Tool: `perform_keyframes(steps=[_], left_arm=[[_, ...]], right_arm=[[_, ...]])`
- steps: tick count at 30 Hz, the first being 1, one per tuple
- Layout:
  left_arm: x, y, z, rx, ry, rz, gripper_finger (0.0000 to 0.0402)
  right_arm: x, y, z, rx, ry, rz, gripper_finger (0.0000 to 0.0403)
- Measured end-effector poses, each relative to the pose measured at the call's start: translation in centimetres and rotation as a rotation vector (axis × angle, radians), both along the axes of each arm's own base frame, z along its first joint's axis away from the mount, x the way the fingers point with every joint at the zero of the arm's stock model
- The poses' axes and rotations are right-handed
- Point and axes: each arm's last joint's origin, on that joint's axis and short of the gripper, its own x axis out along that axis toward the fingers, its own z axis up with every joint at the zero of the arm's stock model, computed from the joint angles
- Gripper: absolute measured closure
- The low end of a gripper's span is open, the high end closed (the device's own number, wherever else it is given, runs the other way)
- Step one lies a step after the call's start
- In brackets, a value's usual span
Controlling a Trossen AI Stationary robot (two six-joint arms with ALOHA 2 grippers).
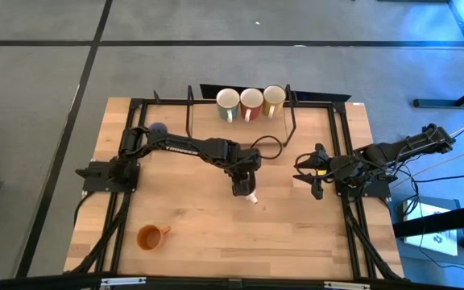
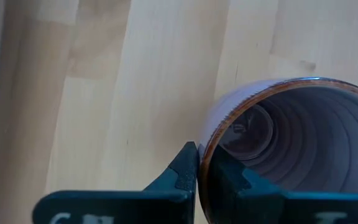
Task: Place coffee mugs
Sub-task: Put the purple mug on the shelf
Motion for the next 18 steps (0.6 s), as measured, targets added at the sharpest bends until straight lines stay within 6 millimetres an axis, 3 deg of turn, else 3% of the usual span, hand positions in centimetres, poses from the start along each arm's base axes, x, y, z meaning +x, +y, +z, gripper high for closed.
perform_keyframes(steps=[11,18], left_arm=[[-0.21,0.00,-0.52,-0.003,0.016,0.007,0.0383],[-0.18,-0.02,-0.51,-0.005,0.012,0.006,0.0331]], right_arm=[[0.00,-0.01,-0.01,-0.001,0.000,-0.001,0.0237],[0.00,-0.01,-0.01,-0.001,0.000,-0.002,0.0237]])
